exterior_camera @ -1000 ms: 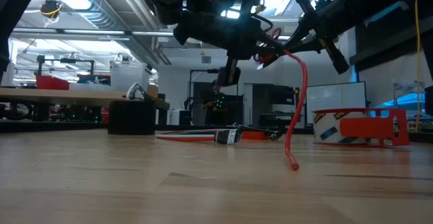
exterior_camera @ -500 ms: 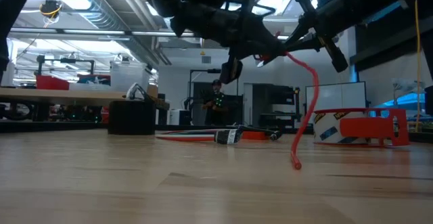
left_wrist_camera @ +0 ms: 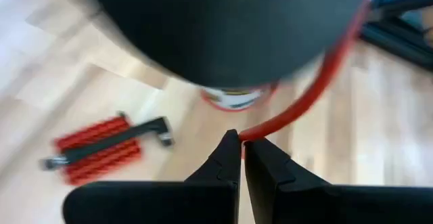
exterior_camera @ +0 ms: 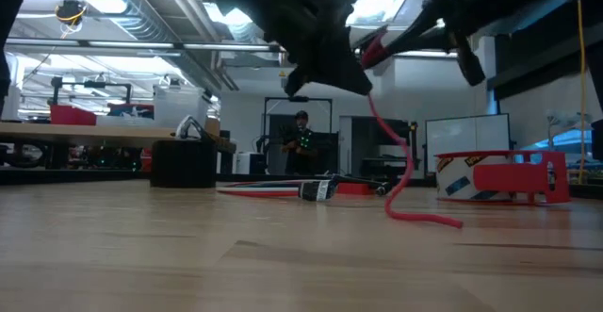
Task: Coil cords
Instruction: Coil the red wire onto the spool
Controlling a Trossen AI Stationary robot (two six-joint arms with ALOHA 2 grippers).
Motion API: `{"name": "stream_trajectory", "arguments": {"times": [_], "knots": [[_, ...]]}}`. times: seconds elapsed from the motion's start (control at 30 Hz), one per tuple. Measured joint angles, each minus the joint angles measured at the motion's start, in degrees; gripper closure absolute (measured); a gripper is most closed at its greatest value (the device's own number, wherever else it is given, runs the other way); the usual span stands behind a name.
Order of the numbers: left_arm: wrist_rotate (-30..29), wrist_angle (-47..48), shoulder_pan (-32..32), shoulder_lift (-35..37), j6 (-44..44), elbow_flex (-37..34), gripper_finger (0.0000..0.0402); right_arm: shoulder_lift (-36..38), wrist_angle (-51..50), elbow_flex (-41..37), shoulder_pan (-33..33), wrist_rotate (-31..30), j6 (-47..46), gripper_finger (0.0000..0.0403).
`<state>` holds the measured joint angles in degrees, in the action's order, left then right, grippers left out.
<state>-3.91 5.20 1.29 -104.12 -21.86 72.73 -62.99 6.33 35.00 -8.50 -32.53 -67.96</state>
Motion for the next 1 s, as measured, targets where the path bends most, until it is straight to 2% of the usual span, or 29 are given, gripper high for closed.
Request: {"name": "stream_trajectory", "arguments": {"times": [0.17,0.37,0.77,1.0], "knots": [[-5.58,5.07,-1.43,0.22,2.59,0.01,0.04,2.3,-4.78,-0.15,-3.28,1.68,0.42,0.04],[-6.15,6.06,-2.18,0.26,0.91,-0.02,0.04,4.89,-11.04,-0.19,-8.03,0.29,-3.03,0.04],[-6.13,5.69,-2.14,0.01,0.84,-0.39,0.0401,14.29,-26.19,-0.17,-17.69,-13.21,-7.94,0.04],[-5.77,6.15,-2.35,0.14,0.76,-0.2,0.0401,17.69,-25.12,-7.43,-21.47,-20.34,-16.28,0.04]]}}
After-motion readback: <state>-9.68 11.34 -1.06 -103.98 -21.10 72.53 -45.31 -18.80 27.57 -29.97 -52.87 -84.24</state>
